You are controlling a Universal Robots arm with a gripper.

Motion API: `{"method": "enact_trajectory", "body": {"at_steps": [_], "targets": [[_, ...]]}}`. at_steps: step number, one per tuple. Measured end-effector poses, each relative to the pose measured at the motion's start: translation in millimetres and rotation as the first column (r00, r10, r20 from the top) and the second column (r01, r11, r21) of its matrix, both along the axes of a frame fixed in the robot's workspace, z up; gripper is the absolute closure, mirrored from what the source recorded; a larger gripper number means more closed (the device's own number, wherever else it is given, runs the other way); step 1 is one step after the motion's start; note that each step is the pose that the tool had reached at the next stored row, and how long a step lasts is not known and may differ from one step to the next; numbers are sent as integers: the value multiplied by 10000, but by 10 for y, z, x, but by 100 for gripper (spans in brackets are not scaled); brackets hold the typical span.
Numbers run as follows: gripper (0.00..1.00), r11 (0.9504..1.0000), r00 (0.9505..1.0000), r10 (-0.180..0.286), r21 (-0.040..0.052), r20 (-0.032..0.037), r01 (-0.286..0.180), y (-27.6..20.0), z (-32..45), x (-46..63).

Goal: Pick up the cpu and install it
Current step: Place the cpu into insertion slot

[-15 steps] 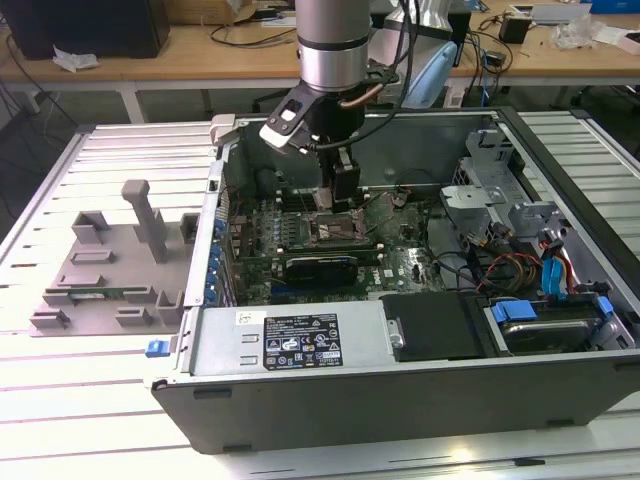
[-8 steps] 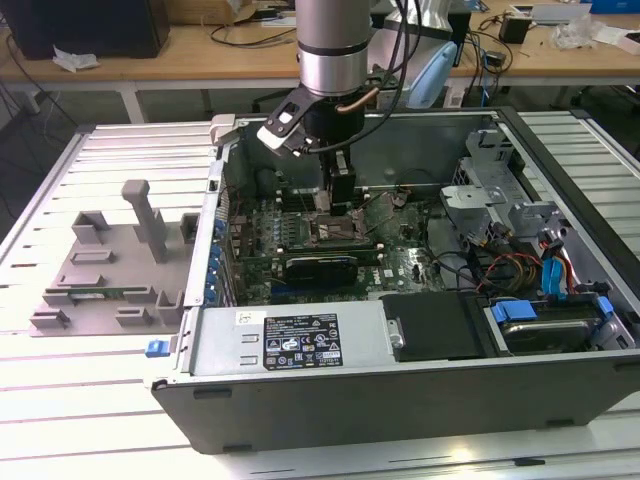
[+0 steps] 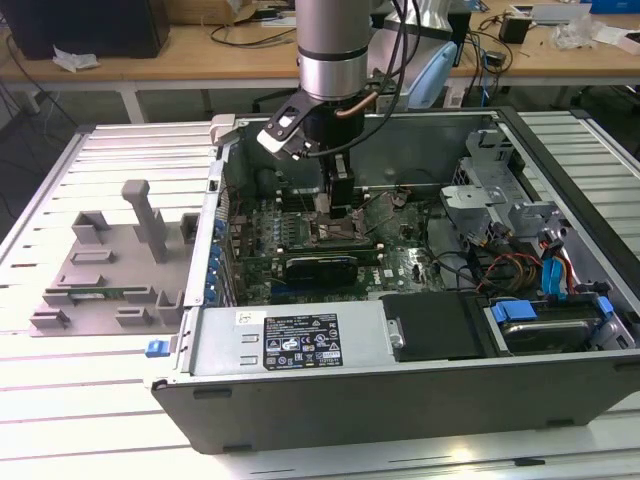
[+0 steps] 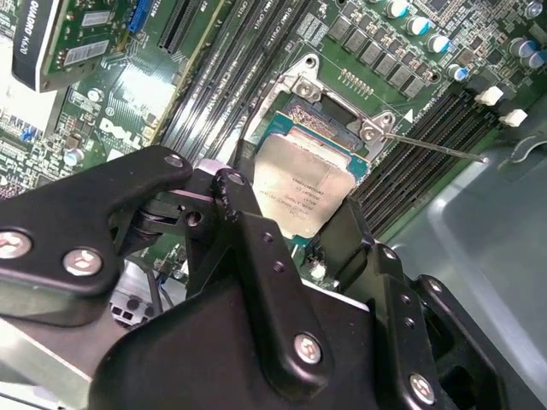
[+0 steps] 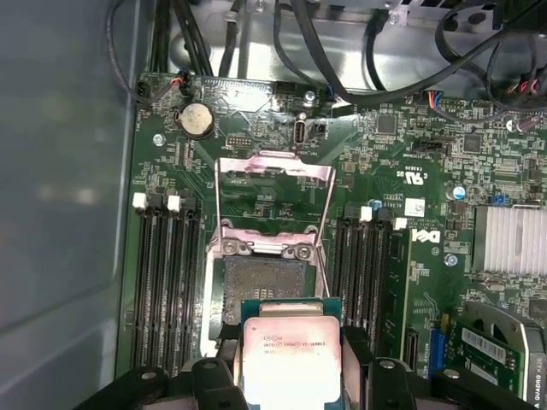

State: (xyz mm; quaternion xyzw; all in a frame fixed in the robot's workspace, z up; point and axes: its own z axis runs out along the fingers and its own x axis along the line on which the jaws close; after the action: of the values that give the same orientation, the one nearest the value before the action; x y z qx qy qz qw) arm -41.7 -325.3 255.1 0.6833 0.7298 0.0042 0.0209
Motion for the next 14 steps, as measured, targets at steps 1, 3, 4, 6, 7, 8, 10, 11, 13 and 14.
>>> {"method": "enact_trajectory", "body": {"at_steps": [1, 3, 4, 6, 7, 8, 10, 11, 13, 14], "targets": [[45, 10000, 10000, -16, 0, 0, 16, 0, -9, 0], [45, 10000, 10000, -48, -1, 0, 48, 0, -29, 0], [45, 10000, 10000, -63, 0, 0, 63, 0, -42, 0], [45, 10000, 10000, -83, 0, 0, 83, 0, -77, 0], [45, 10000, 10000, -87, 1, 1, 87, 1, -95, 0], [45, 10000, 10000, -88, 0, 0, 88, 2, -113, 1], [45, 10000, 10000, -90, -1, 0, 90, 16, -160, 0], [45, 10000, 10000, -89, 0, 0, 89, 35, -192, 2], [45, 10000, 10000, -89, -3, 0, 89, 48, -214, 4], [45, 10000, 10000, -95, -7, 1, 95, 53, -233, 10]]}}
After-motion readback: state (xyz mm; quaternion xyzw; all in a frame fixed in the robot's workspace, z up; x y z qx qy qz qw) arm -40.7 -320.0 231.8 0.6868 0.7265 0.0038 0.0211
